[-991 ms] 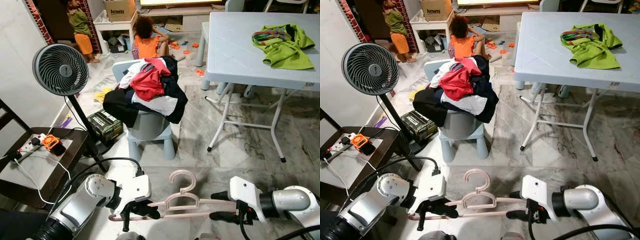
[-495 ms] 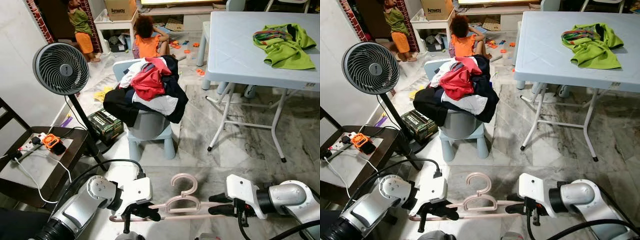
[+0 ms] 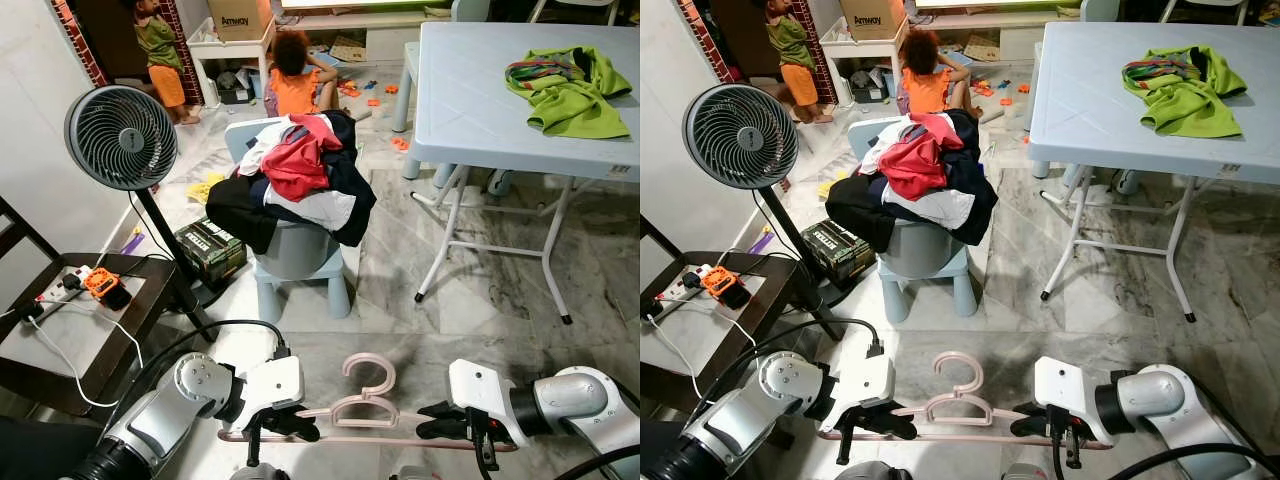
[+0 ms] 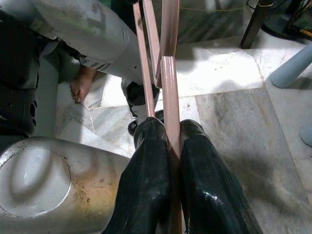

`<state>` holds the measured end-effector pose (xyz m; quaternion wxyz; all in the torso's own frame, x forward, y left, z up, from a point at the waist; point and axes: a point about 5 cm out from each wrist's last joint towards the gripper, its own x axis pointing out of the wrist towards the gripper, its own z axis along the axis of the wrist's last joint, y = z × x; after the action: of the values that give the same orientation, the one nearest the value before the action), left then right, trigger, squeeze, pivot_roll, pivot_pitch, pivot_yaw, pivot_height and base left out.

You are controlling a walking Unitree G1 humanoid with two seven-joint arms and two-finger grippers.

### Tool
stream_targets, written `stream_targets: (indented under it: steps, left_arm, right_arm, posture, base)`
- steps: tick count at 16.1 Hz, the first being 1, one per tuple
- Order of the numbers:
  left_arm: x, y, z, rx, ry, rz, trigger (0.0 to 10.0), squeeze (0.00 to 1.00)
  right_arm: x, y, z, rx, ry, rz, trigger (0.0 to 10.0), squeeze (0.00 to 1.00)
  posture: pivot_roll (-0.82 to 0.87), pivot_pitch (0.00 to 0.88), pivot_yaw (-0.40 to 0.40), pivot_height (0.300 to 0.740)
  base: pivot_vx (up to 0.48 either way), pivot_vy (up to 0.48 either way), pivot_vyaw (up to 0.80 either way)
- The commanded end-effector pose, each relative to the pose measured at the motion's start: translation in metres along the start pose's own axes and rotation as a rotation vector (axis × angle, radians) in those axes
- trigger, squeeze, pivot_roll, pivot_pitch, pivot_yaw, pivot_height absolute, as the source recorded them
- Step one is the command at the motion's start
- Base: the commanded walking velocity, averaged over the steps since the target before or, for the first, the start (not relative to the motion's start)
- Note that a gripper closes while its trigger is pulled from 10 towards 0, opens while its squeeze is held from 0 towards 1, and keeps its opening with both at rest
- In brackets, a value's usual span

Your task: Hang hanger

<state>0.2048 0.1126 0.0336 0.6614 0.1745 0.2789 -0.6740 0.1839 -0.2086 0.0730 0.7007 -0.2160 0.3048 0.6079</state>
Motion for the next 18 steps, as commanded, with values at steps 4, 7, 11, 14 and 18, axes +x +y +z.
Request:
stream_targets:
  steps: [4,7,11,14,18]
  left_arm:
    - [-0.002,0.028,0.006,0.063,-0.03,0.281,10.0,1.0]
    - [-0.014,0.055,0.019,0.174,-0.064,0.524,10.0,1.0]
    - [-0.032,0.074,0.04,0.251,-0.164,0.745,10.0,1.0]
    - [-0.037,0.076,0.03,0.021,-0.273,0.943,10.0,1.0]
    - [-0.031,0.072,0.017,-0.247,-0.389,1.013,10.0,0.04]
  right_arm:
    - [-0.002,-0.019,-0.006,-0.037,0.056,-0.151,0.0,0.0]
    - [-0.009,-0.055,-0.018,-0.08,0.153,-0.472,0.0,0.0]
    - [-0.014,-0.066,-0.034,-0.036,0.238,-0.651,0.0,0.0]
    - [-0.023,-0.075,-0.042,0.284,0.07,-1.023,4.5,0.0]
    - [-0.018,-0.068,-0.039,0.504,-0.086,-1.236,10.0,0.0]
  posture:
    - [-0.09,0.0,0.077,0.74]
    - [-0.09,0.0,0.074,0.74]
    - [-0.09,0.0,0.074,0.74]
    - [-0.09,0.0,0.069,0.74]
    - [-0.1,0.0,0.072,0.74]
  base:
    - [0.0,0.0,0.0]
    - [0.0,0.0,0.0]
    - [0.0,0.0,0.0]
    - [0.0,0.0,0.0]
    - [0.0,0.0,-0.11]
